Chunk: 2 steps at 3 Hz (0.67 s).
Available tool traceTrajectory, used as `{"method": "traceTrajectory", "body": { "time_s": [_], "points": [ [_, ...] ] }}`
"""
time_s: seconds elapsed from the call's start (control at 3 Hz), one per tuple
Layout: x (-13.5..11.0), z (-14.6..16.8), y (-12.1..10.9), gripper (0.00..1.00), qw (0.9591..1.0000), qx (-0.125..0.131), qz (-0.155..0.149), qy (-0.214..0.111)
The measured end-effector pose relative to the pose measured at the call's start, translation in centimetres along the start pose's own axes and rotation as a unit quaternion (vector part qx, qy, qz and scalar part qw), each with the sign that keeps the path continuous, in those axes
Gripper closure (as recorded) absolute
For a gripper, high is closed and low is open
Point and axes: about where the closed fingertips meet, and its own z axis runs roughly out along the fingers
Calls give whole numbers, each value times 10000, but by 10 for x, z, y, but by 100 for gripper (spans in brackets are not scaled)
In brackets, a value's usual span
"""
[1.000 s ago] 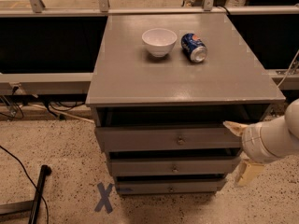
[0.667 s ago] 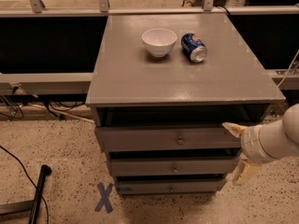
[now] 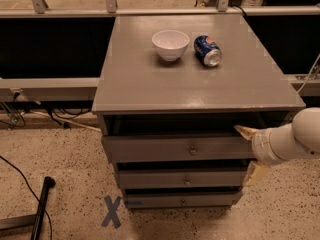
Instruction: Open top drawer
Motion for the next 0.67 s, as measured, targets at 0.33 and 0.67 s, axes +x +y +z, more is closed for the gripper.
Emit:
{"method": "traceTrajectory", "body": {
  "time_s": [0.33,0.67],
  "points": [
    [9,15,-20,0,10000,69,54,8],
    [16,31,-32,17,9999,41,141,41]
  ]
}}
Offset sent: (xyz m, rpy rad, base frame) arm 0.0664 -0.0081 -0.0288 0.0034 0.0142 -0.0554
